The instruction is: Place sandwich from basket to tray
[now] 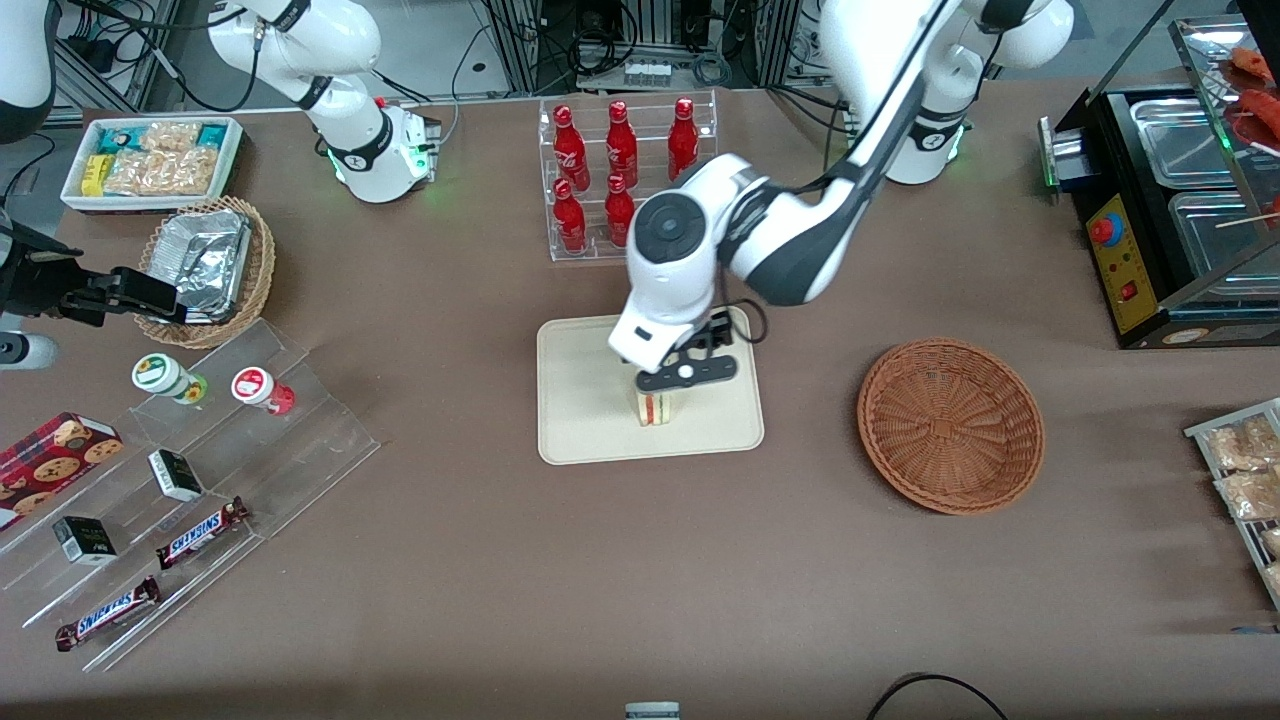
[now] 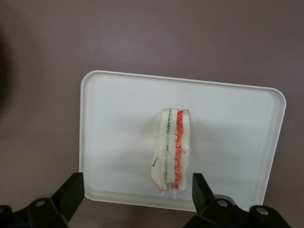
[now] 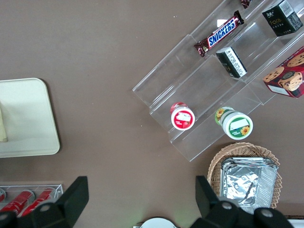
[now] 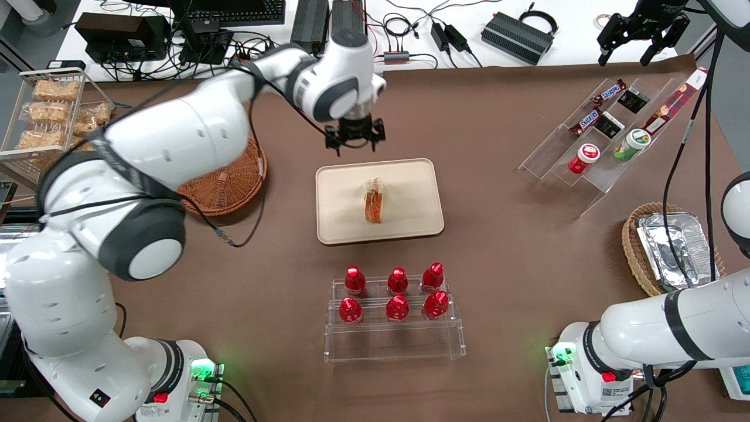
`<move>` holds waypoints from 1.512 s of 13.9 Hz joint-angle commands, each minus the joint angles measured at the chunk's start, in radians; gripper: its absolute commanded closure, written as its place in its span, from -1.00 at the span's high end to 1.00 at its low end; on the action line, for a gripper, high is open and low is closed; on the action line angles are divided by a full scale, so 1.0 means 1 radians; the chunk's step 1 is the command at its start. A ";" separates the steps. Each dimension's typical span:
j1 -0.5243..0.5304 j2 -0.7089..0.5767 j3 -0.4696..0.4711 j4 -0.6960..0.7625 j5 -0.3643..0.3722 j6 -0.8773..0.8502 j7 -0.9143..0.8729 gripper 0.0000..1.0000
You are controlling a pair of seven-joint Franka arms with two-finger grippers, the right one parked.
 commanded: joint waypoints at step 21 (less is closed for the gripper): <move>0.602 -0.511 -0.002 -0.053 0.004 -0.543 0.832 1.00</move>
